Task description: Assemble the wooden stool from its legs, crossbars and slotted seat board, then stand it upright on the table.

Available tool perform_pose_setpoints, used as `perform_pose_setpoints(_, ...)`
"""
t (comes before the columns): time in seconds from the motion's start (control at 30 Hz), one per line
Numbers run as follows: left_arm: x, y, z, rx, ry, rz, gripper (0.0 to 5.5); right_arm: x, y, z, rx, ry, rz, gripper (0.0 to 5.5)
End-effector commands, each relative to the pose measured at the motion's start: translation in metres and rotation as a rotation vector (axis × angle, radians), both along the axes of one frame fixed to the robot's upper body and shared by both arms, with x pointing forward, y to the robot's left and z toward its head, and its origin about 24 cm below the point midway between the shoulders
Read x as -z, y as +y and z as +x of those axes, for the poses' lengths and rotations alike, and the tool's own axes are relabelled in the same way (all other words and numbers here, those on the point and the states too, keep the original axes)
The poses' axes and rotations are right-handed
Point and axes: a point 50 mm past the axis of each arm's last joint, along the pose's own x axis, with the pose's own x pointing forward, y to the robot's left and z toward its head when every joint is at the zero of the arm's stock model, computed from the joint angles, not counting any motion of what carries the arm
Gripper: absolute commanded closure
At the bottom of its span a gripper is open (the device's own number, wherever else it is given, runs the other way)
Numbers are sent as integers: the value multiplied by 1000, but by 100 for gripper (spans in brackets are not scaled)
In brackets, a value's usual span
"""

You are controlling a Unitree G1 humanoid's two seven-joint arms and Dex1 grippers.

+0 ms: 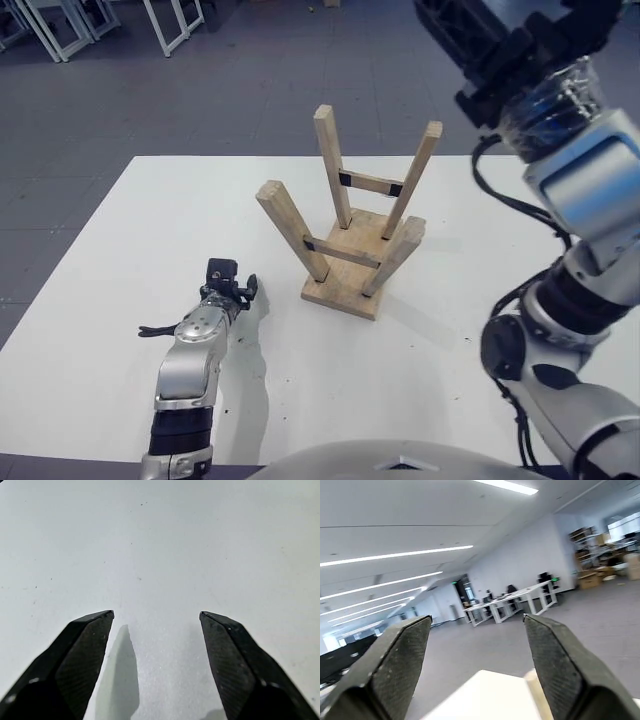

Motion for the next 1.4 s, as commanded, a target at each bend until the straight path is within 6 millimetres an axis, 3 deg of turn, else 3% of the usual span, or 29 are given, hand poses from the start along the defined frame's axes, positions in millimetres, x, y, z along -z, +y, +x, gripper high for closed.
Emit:
perform_pose_setpoints(0.03,-2,4,-4,-23,-5,18,233,74,-19,-7,60,143,-611,213)
perform_pose_setpoints(0.1,-2,3,-5,-20,-3,18,233,93,-1,-14,-56,142,-649,213)
perform_pose_setpoints(0.17,-3,4,-3,-14,-4,20,233,98,25,-21,-185,106,-618,213)
perform_pose_setpoints(0.27,-8,9,1,-24,-20,30,233,78,68,-29,-369,33,-385,213)
perform_pose_setpoints(0.33,-12,15,3,-37,-38,35,233,71,73,-28,-375,30,-311,213)
perform_pose_setpoints(0.47,-20,26,4,-52,-70,44,233,74,63,-22,-347,69,-293,213)
perform_pose_setpoints(0.57,-31,30,7,-21,-135,-3,233,55,63,-20,-400,41,-157,213)
perform_pose_setpoints(0.63,-64,29,9,132,-293,-152,233,24,51,-15,-435,-10,-11,213)
perform_pose_setpoints(0.7,-106,36,4,334,-420,-244,233,-10,22,-7,-402,-61,101,213)
perform_pose_setpoints(0.83,-169,49,-19,682,-397,-289,157,-37,-42,-2,-296,-64,125,149)
perform_pose_setpoints(0.93,-193,42,-44,955,-229,-363,99,-10,-85,1,-294,66,-87,101)
perform_pose_setpoints(1.0,-196,32,-45,1067,-162,-379,99,21,-110,7,-306,165,-192,101)
perform_pose_setpoints(1.1,-191,21,-37,1143,-115,-384,99,57,-126,14,-332,222,-346,101)
perform_pose_setpoints(1.23,-180,-1,-21,1217,-110,-414,99,88,-109,16,-516,257,-498,101)
perform_pose_setpoints(1.4,-162,-18,-5,1237,-90,-422,99,100,-77,29,-665,230,-532,101)
